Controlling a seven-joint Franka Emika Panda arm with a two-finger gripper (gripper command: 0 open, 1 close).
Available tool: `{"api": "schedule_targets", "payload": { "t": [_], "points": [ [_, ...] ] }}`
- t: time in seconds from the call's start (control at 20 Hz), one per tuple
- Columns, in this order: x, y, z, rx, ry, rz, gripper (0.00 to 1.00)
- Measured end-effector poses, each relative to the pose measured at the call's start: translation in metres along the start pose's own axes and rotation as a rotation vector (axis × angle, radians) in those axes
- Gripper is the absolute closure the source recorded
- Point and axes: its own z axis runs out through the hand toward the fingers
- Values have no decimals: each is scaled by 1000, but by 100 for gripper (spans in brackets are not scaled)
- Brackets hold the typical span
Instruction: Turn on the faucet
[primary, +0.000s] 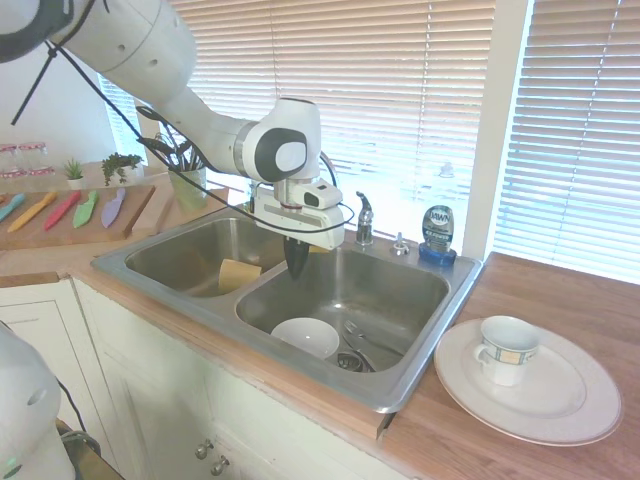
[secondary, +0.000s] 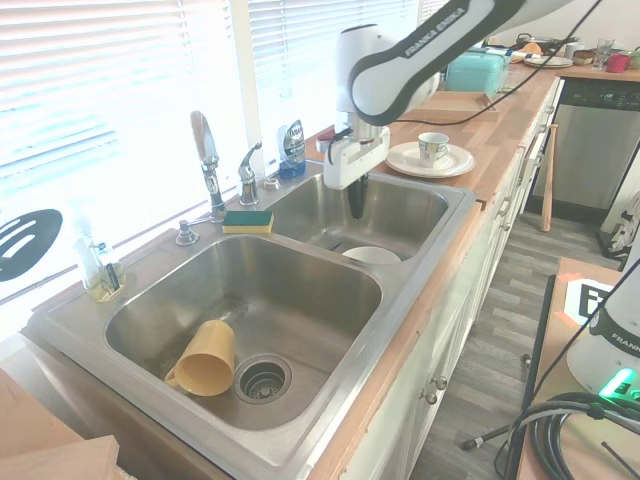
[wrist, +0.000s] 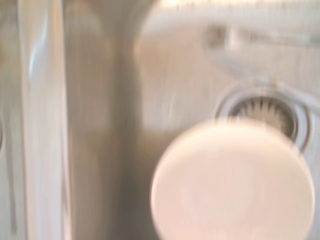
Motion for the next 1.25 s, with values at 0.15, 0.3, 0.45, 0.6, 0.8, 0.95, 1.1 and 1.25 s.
{"api": "schedule_targets", "payload": {
  "t": [0.15,0.3,0.45,0.6,0.8,0.95,1.1,1.25],
  "points": [
    [-36,30,-1,12,11,-9,100],
    [-70,61,8,18,24,-8,0],
    [-87,78,12,22,35,-1,0],
    [-90,81,11,27,40,0,0],
    [-91,80,11,28,43,0,0],
    [-91,79,10,31,44,0,0],
    [-93,78,10,32,45,-2,0],
    [-94,77,10,31,46,-2,0]
  ]
}}
